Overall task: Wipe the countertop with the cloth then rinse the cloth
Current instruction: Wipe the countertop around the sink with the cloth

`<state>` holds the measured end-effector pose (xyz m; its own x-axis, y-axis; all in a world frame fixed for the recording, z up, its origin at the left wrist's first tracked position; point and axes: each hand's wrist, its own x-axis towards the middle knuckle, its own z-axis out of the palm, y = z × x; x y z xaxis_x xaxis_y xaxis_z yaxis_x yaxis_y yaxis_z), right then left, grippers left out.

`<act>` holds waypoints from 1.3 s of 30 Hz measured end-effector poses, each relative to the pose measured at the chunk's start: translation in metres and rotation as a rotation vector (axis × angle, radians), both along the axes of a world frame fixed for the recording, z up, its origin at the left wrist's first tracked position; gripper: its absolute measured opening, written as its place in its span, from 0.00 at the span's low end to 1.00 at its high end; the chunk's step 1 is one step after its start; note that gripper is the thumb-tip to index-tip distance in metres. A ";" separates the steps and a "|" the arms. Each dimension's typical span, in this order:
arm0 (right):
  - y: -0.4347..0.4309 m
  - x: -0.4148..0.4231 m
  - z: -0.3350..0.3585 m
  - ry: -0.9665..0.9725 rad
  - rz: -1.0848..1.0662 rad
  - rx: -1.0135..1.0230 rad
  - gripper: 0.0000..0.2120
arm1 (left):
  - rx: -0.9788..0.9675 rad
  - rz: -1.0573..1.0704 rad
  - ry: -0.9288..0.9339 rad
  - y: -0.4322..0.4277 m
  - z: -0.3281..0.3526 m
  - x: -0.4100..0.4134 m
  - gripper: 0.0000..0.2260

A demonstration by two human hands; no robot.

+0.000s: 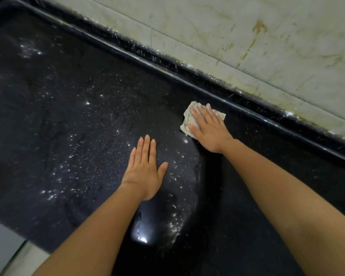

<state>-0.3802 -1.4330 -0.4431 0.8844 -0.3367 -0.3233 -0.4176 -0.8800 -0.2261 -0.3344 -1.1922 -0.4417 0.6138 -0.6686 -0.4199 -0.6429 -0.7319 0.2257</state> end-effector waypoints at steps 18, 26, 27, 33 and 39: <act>0.139 -0.104 0.007 0.064 0.045 0.013 0.30 | -0.224 -0.149 -0.136 0.100 -0.003 -0.041 0.32; 0.146 -0.118 0.006 0.080 0.166 0.010 0.29 | -0.234 -0.176 -0.188 0.115 -0.019 -0.039 0.33; 0.139 -0.111 0.006 0.074 0.148 0.007 0.29 | -0.239 -0.176 -0.198 0.115 -0.021 -0.039 0.31; 0.087 -0.055 0.001 0.022 -0.099 -0.030 0.28 | -0.234 -0.190 -0.240 0.114 -0.024 -0.037 0.29; 0.056 -0.001 0.001 0.028 -0.314 0.004 0.27 | -0.234 -0.192 -0.253 0.114 -0.027 -0.037 0.29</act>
<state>-0.3809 -1.3772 -0.4418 0.7281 -0.5908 -0.3476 -0.6751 -0.7059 -0.2143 -0.3718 -1.0777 -0.4683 0.5325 -0.8412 -0.0936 -0.8200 -0.5401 0.1893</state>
